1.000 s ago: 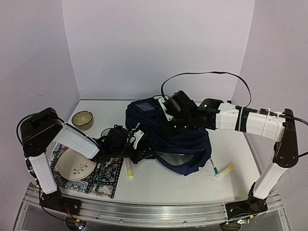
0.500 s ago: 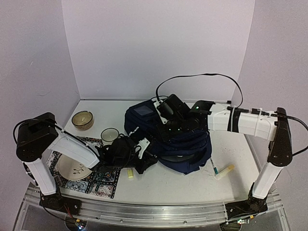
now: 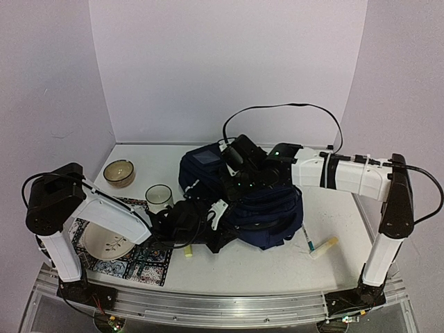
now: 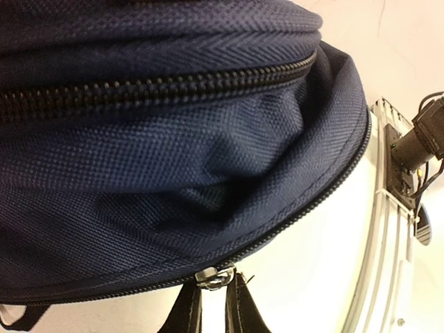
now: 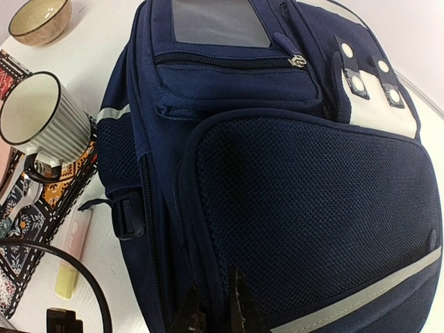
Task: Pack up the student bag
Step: Zip the largest pocket of the bag in the student bag.
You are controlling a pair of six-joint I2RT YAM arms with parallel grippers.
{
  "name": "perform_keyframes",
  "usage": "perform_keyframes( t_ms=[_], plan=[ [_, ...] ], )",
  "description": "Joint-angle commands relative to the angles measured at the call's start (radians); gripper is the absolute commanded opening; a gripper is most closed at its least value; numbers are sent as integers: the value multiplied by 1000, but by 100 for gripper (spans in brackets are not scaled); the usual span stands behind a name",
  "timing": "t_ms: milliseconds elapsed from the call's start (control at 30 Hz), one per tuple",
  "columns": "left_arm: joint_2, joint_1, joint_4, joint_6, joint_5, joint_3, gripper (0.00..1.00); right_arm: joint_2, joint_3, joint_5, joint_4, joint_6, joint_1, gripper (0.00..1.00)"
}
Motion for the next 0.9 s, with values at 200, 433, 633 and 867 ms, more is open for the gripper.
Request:
perform_keyframes(
  t_ms=[200, 433, 633, 867],
  plan=[
    [-135, -80, 139, -58, 15, 20, 0, 26, -17, 50, 151, 26, -6, 0],
    [-98, -80, 139, -119, -57, -33, 8, -94, -100, 47, 158, 20, -7, 19],
    [-161, -71, 139, -159, -122, -94, 27, -225, -207, 14, 147, 49, 2, 34],
    [-274, -4, 134, -276, -128, -181, 44, -338, -292, 32, 94, 137, 54, 44]
  ],
)
